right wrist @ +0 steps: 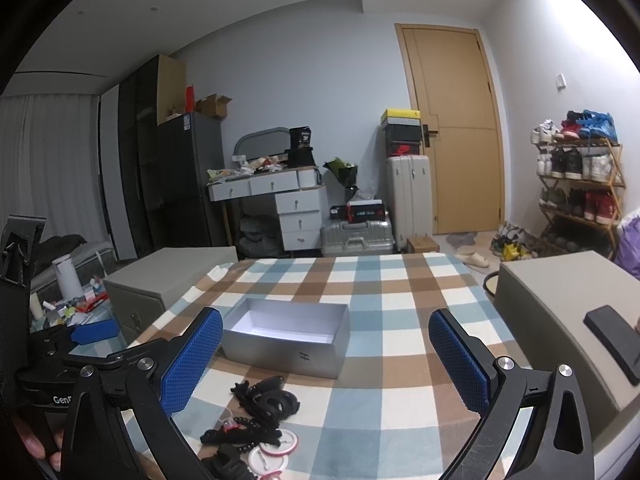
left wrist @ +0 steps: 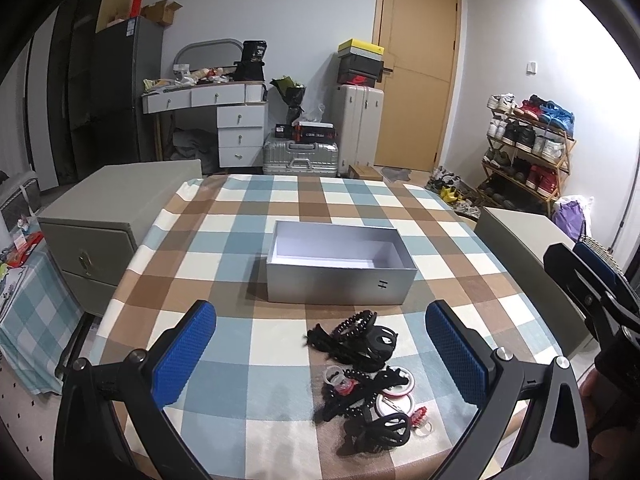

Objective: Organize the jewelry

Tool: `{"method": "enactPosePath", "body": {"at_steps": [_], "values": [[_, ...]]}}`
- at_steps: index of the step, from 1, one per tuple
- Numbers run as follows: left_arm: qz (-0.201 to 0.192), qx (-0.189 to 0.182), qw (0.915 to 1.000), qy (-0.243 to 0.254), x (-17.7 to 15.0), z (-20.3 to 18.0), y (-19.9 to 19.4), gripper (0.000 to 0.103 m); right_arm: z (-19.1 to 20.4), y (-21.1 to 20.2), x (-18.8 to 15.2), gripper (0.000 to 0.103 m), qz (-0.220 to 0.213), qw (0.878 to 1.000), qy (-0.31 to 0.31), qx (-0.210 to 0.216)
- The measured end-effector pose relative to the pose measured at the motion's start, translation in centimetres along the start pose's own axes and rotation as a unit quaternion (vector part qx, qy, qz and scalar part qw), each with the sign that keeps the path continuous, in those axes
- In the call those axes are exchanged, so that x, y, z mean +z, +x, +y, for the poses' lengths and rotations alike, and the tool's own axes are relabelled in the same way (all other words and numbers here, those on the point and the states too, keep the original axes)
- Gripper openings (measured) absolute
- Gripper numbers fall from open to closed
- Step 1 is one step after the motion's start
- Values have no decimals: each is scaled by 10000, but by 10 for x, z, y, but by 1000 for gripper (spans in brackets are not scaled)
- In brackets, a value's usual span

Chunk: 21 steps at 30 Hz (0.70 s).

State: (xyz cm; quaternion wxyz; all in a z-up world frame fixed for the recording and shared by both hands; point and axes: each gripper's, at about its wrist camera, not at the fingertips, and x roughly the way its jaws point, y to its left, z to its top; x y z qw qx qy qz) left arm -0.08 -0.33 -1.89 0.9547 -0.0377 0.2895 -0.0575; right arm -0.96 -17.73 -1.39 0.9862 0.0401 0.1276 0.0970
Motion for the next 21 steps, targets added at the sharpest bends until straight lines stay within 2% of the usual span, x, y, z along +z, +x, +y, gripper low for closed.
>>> {"method": "enactPosePath", "body": {"at_steps": [6,10,15,21], "values": [[212,-243,9994,-101,-3,3,5,102,-1,2,-1,103,54,10000,20,-13],[543,-611,9963,-254,-12,8,12,102,-3,4,-4,103,111,9999,17,-42],[1029,-1020,9885,-423,-31,12,22,102,-7,8,-10,103,206,9997,33,-92],[1498,-1571,9751,-462,-51,5,29,102,-13,17,-20,103,404,9991,87,-118]]}}
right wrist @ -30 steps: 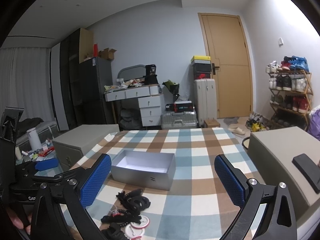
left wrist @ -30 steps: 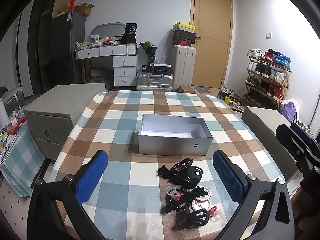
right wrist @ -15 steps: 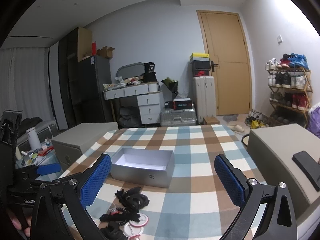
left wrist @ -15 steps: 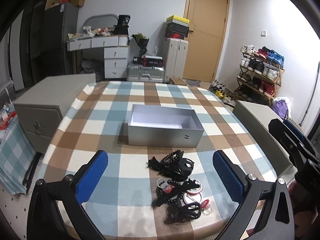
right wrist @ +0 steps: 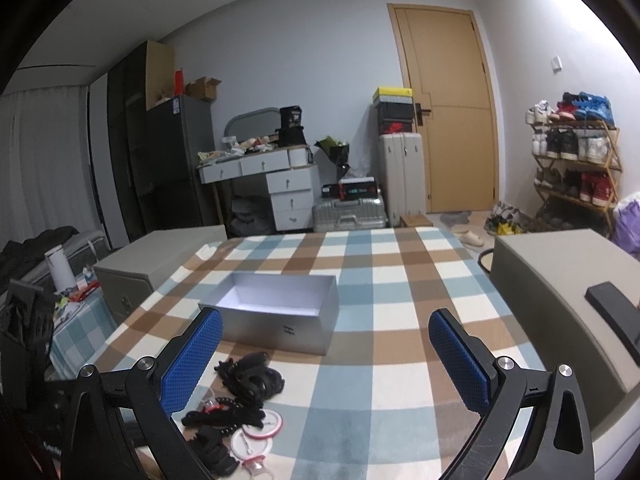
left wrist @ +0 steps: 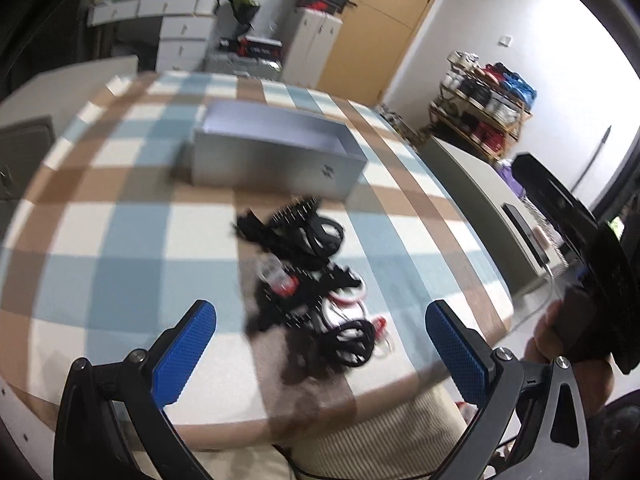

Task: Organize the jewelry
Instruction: 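Lower the left tool onto the black hair clips and close it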

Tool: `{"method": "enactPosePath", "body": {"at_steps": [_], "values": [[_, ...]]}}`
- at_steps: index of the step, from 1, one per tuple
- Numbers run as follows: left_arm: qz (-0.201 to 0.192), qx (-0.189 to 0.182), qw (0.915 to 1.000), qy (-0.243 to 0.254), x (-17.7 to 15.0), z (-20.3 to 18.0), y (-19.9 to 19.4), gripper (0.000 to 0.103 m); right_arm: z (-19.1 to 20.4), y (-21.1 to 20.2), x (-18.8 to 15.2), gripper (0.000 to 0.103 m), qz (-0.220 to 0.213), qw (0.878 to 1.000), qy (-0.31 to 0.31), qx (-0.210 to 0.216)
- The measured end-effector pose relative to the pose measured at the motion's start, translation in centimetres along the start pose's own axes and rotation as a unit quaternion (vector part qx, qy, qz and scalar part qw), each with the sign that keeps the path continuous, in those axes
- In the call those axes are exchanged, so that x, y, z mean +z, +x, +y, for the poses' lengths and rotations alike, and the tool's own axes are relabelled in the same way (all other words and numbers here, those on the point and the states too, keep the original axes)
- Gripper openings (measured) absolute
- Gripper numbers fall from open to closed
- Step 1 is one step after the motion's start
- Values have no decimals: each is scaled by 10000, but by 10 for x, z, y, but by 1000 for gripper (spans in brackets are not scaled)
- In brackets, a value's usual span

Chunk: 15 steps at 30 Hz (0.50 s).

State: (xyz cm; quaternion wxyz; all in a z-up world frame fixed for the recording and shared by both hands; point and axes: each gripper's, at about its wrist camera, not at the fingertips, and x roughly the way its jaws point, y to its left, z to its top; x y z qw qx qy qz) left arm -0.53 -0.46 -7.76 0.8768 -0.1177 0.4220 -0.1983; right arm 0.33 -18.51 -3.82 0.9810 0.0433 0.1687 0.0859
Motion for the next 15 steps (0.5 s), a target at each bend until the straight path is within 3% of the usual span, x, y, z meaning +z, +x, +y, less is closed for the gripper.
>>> {"method": "enactPosePath", "body": {"at_steps": [11,15], "values": [[527,-4,9986,34,-11,4,26,101,-6,12,-14,103,334,9994,104,14],[567,-9,9984,19,-13,8,25,85,-8,15,-17,103,438,9990,128,11]]}}
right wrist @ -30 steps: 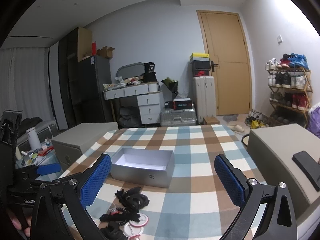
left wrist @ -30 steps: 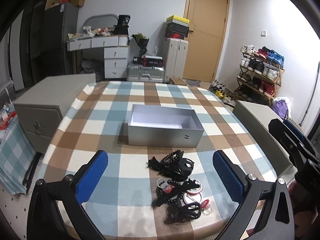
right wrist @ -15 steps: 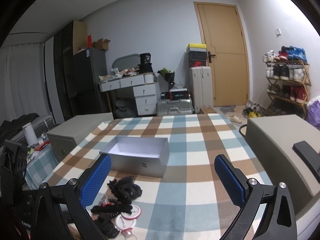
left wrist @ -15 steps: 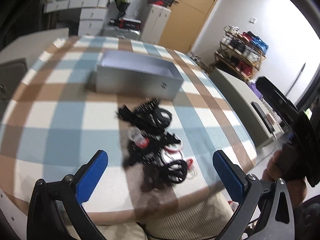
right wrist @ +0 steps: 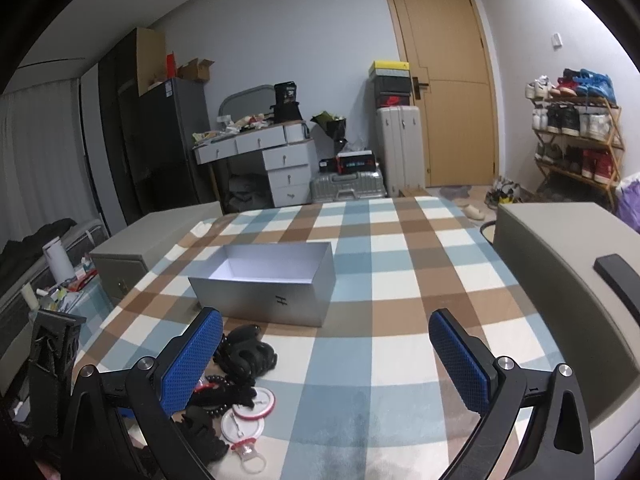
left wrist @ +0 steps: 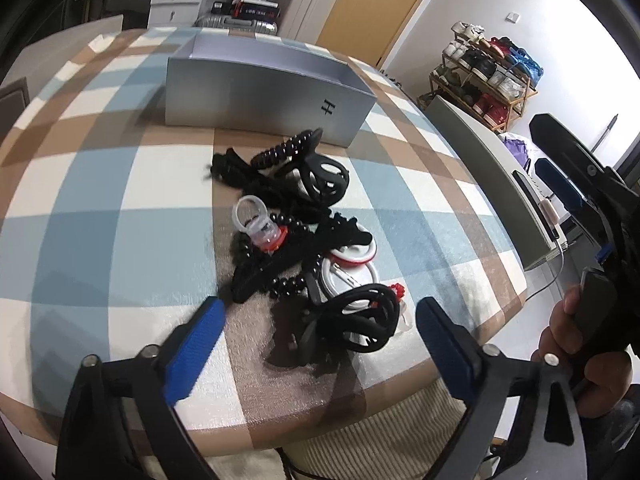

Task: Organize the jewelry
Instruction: 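Lower the left tool onto the black hair clips and close it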

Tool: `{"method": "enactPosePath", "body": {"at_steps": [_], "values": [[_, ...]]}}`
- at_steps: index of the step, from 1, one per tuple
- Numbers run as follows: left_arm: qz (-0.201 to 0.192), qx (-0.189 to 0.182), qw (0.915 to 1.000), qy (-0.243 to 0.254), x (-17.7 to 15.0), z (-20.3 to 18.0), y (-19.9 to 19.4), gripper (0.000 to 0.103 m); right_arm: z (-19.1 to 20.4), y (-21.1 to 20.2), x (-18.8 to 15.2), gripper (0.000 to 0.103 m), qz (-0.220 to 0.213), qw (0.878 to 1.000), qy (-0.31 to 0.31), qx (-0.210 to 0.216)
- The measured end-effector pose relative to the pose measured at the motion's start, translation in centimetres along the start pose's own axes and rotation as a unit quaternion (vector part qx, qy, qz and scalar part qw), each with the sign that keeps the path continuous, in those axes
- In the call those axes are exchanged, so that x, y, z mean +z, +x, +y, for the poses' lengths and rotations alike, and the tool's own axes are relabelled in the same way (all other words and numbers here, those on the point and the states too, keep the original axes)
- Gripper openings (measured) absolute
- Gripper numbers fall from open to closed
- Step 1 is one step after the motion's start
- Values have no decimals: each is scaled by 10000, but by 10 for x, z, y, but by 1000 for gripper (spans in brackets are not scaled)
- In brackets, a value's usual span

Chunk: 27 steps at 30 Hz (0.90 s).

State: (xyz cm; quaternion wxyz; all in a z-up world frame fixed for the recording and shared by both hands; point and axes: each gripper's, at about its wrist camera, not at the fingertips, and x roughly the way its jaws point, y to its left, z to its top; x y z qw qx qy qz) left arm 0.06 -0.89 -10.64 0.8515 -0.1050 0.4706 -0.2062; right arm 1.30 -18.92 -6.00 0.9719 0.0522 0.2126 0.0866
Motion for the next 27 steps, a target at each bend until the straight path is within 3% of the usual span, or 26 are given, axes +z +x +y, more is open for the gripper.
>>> {"method": "enactPosePath", "body": {"at_steps": [5,8,20,27], "values": [[70,51,9999,131,-1,1,0,62,-1,2,-2,103,93,9999,59,20],[174,-220,9996,52,-1,1,3,49,-1,4,-3,103,144,9999,81,38],[111,-43,9990,428,-1,-10,-1,43,-2,12,-7,103,341,9993,113,144],[17,-147,9985,520,4,-13,-7,42,-3,30,-3,103,598,9958,286,625]]}}
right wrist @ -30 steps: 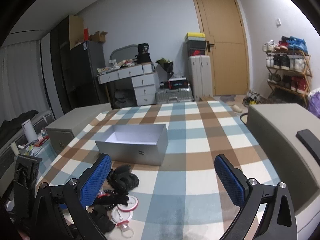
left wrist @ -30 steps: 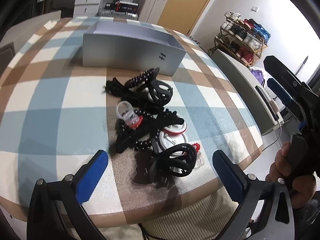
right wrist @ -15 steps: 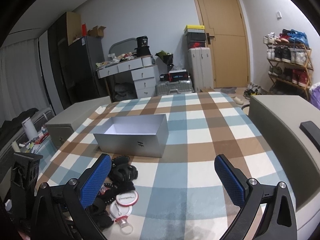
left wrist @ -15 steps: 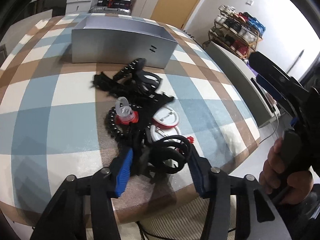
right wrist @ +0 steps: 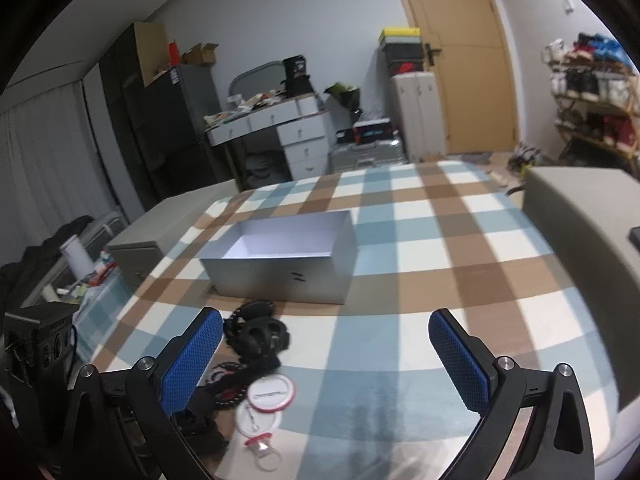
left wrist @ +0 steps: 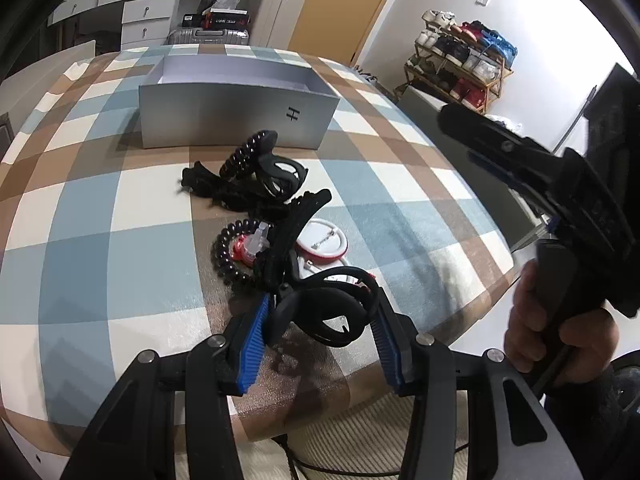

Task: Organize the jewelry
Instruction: 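Lower the left tool onto the black hair clips and close it, then carry the black hair clips with the left tool into the grey box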

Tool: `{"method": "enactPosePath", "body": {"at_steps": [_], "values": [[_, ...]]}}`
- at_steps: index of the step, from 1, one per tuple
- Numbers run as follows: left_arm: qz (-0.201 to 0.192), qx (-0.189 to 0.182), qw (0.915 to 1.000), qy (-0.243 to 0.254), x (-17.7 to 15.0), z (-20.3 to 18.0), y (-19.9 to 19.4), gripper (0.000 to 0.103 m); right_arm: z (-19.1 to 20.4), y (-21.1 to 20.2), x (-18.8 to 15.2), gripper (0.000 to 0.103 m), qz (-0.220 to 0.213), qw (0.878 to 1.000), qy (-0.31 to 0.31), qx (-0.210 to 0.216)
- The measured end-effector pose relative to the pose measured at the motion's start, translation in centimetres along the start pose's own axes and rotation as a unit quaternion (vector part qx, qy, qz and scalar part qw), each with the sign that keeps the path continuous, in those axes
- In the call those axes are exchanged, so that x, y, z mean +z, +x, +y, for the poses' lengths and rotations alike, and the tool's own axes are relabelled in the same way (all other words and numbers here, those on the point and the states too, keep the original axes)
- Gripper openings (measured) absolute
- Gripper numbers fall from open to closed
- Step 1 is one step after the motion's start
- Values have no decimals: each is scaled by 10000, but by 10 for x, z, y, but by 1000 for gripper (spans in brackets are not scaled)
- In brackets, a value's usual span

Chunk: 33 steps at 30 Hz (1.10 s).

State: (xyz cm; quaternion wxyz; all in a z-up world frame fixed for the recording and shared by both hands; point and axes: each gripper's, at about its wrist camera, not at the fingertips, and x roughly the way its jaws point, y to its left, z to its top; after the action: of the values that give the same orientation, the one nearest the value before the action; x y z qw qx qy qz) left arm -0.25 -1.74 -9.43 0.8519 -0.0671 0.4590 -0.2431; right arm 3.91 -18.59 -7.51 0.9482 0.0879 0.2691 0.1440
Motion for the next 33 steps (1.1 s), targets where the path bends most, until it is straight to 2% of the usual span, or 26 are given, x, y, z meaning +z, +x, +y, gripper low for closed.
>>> {"method": "enactPosePath", "body": {"at_steps": [5,10,13,17,21,26,29,30,33], "values": [[-103,-97,9999,30,6,3,-4,42,-1,35,3,103,557,9963,138,637],[-194,-267,9995,-28,14,14,-7,42,-3,75,1,103,1160,9854,433,1169],[-220,-302,9993,-52,18,22,-5,42,-2,90,1,103,1333,9808,499,1336],[-152,-417,9990,-1,22,30,-3,42,8,105,-1,103,1559,9784,242,1339],[-162,-394,9989,202,20,31,-7,42,17,112,-5,95,1720,9764,-30,1304],[-176,-648,9976,153,20,39,-11,42,22,119,-10,77,1940,9717,-162,1341],[-155,-710,9973,113,19,42,-13,42,25,121,-12,59,1997,9710,-239,1293],[-171,-683,9974,136,19,43,-15,42,26,121,-12,48,2014,9707,-268,1280],[-239,-637,9975,173,19,43,-21,42,25,121,-12,47,2020,9711,-247,1247]]}}
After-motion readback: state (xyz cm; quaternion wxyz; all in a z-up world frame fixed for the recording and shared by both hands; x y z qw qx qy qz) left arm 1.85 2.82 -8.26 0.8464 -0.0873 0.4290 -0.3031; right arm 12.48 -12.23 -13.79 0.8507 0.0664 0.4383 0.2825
